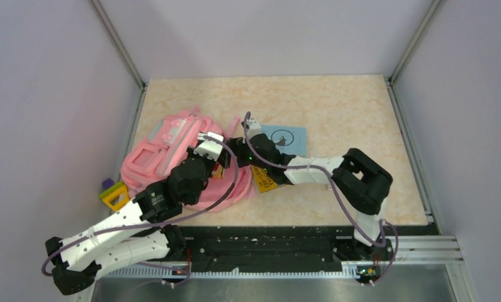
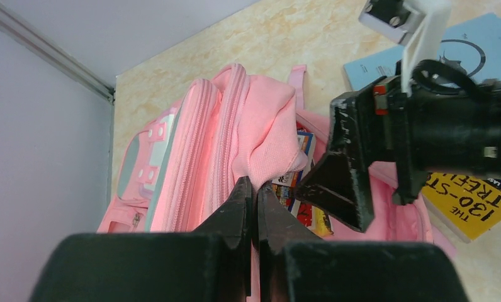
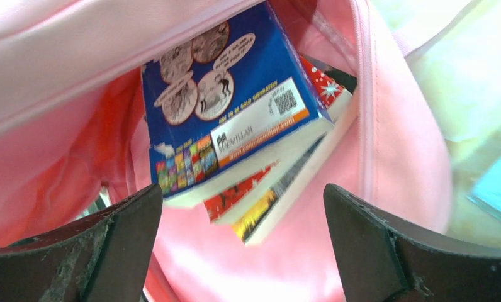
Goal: Pack the student bag
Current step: Place the book in the student bag, then pick up the book from the center of the board.
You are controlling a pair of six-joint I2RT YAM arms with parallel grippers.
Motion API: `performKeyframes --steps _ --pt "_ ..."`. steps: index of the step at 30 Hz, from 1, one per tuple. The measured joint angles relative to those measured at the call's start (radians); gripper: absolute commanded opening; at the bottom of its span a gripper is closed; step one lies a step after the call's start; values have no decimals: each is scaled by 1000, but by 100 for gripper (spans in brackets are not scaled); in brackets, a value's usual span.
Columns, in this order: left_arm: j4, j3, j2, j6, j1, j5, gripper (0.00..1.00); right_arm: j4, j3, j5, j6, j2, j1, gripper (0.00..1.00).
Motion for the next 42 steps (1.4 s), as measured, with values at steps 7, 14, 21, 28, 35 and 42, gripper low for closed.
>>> performKeyframes --steps 7,14,21,28,35,42 --pt "-4 -1 33 -17 0 28 0 -124 -183 0 -113 -284 -14 98" --pt "-100 57 156 -105 2 179 50 -426 -225 -1 -253 -544 -175 99" --pt "-26 119 259 -304 -4 507 72 -646 -254 -63 -333 -569 -424 98" --pt "196 17 365 -549 -6 664 77 -711 -273 -167 -384 -470 -533 96" --pt "277 -85 470 -770 -6 649 81 -711 -273 -247 -409 -400 -537 96" --pt "363 -137 547 -882 14 632 83 -666 -279 -329 -423 -344 -538 96"
